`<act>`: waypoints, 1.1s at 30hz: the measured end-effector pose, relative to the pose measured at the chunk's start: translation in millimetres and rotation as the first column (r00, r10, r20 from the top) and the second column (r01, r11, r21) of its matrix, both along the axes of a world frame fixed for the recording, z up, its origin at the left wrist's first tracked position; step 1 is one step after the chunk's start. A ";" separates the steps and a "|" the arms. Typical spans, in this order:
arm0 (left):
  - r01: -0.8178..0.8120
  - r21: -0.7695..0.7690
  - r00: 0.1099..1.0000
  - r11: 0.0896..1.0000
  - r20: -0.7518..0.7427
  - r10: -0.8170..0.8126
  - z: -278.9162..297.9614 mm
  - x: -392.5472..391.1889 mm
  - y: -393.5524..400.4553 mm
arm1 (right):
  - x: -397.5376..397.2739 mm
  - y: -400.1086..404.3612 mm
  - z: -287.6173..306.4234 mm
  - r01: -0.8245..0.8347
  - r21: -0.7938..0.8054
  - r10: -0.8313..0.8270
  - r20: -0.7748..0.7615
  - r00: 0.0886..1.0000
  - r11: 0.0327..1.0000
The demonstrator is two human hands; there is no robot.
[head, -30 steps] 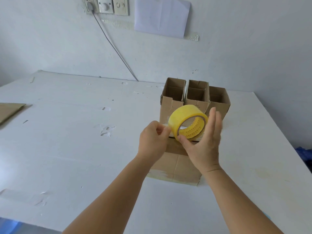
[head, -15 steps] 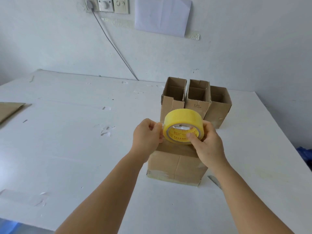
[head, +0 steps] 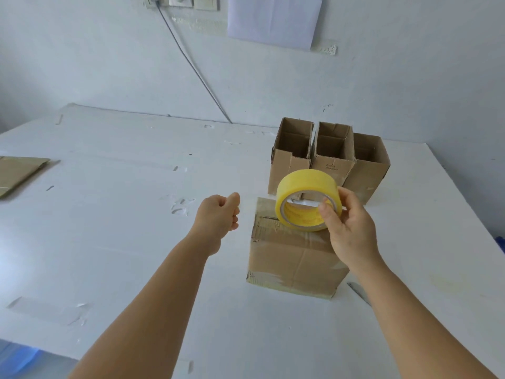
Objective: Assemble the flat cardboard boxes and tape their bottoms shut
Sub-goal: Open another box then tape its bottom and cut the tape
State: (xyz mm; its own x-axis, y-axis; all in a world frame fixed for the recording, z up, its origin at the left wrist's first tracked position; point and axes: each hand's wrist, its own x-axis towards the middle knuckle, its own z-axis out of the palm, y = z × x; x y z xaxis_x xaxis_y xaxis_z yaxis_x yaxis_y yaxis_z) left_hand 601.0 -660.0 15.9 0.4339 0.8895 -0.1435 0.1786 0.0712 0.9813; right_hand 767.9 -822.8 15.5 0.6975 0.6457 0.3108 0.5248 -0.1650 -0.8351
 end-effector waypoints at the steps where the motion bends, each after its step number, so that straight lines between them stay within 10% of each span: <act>1: 0.006 -0.004 1.000 1.000 -0.003 -0.006 -1.7 -1.0 2.1 | -1.4 -0.5 1.8 0.014 0.019 -0.014 0.009 1.000 1.000; 23: 0.140 -0.221 0.983 0.965 -0.083 -0.162 -59.7 19.3 -15.2 | -8.2 2.4 3.7 -0.039 0.001 0.038 0.020 0.999 0.999; 28: -0.030 0.107 0.986 0.994 -0.162 0.047 -49.6 7.3 -22.4 | -6.4 2.1 3.2 -0.040 -0.035 0.042 0.037 0.998 0.999; 33: 0.334 0.164 0.941 0.928 0.005 -0.339 -42.1 -1.0 -58.3 | -9.0 2.9 2.7 -0.054 -0.023 0.053 -0.004 0.999 0.998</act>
State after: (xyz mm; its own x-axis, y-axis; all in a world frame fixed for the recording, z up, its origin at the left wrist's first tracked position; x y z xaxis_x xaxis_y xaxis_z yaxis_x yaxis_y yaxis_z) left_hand 600.0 -718.3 -26.2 0.7138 0.7003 0.0063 0.1328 -0.1442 0.9806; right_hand 758.9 -819.9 18.2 0.6628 0.6892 0.2927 0.5304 -0.1563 -0.8332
